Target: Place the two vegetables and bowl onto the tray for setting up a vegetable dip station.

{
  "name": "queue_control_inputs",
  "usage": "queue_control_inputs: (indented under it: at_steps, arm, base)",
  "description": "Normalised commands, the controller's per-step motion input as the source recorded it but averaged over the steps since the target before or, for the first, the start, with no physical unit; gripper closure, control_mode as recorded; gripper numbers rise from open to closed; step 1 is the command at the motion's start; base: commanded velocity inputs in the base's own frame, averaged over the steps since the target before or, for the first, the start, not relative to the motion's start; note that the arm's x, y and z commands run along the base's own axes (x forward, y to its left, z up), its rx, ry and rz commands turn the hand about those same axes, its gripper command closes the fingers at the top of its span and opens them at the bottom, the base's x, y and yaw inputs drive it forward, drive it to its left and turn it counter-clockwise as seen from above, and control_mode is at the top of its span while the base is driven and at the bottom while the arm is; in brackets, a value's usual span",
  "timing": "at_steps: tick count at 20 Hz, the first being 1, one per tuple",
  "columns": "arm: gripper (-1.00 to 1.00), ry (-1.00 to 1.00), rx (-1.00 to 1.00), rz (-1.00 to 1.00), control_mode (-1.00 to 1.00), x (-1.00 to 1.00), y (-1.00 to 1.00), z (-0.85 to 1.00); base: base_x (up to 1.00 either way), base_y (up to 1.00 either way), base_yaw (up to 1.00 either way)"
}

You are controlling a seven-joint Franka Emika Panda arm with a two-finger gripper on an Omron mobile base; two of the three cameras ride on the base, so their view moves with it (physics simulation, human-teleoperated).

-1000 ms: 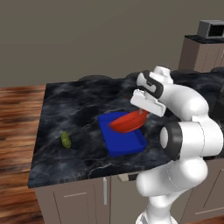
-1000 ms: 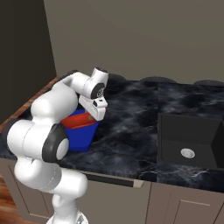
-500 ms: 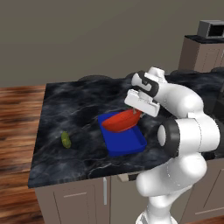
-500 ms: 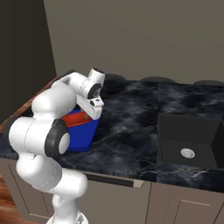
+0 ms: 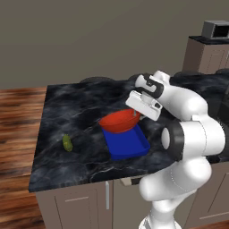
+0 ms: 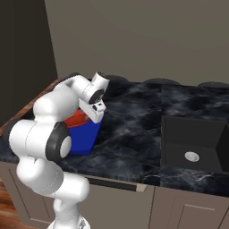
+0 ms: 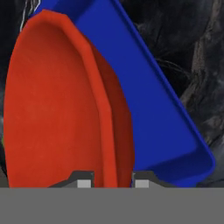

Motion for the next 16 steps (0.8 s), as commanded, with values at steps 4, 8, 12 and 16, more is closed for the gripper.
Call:
queue_control_inputs:
  at_steps: [4, 8, 12, 16]
  arm:
    - [1.00, -0.01, 0.02, 0.03, -1.00, 0.20, 0.00, -0.02]
    - [1.00, 0.00, 0.00, 0.02, -1.00, 0.21, 0.00, -0.03]
    - [1.00, 0.00, 0.00, 0.02, -1.00, 0.21, 0.00, -0.06]
    - [1.00, 0.00, 0.05, 0.02, -1.00, 0.18, 0.00, -0.08]
  base:
    - [0.00, 0.00, 0.00]
    - [0.00, 0.00, 0.00]
    - [0.00, 0.00, 0.00]
    - [0.00, 0.00, 0.00]
